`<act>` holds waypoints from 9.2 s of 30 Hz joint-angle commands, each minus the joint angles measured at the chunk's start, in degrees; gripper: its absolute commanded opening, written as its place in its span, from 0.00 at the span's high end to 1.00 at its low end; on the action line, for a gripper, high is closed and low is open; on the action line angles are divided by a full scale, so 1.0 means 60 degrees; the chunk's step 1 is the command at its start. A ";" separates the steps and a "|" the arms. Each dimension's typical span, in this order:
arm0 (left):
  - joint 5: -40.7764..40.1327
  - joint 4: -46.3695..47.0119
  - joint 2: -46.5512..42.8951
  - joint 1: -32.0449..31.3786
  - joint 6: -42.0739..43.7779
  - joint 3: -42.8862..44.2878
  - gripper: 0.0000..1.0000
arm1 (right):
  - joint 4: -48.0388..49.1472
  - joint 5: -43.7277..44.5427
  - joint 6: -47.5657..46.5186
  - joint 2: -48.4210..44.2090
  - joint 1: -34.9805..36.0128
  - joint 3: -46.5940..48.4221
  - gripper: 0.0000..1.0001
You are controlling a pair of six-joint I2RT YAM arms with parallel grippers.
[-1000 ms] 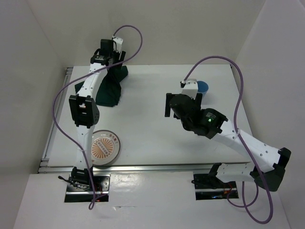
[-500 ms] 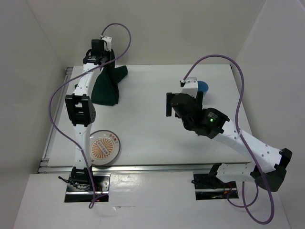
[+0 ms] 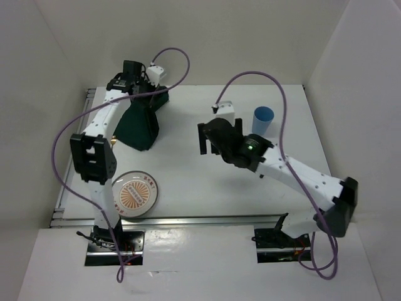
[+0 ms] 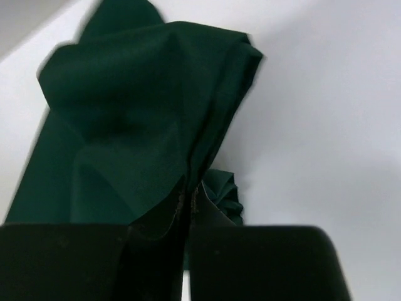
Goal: Set the dinner table for one person
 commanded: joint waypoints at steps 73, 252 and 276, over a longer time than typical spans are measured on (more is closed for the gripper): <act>-0.2474 -0.2488 -0.8929 0.0600 0.0675 -0.3242 1.00 | 0.7575 -0.3055 0.1938 0.4321 -0.3170 0.2145 1.00; -0.2163 -0.2267 -0.3386 0.0805 -0.1040 -0.5294 0.00 | 0.2434 -0.5173 -0.0365 -0.0411 -0.6027 -0.4308 0.33; -0.2668 -0.0847 -0.7785 0.3895 -0.0264 -1.0432 0.00 | 0.8308 -1.1664 0.2227 0.6937 -0.0066 -0.0295 0.35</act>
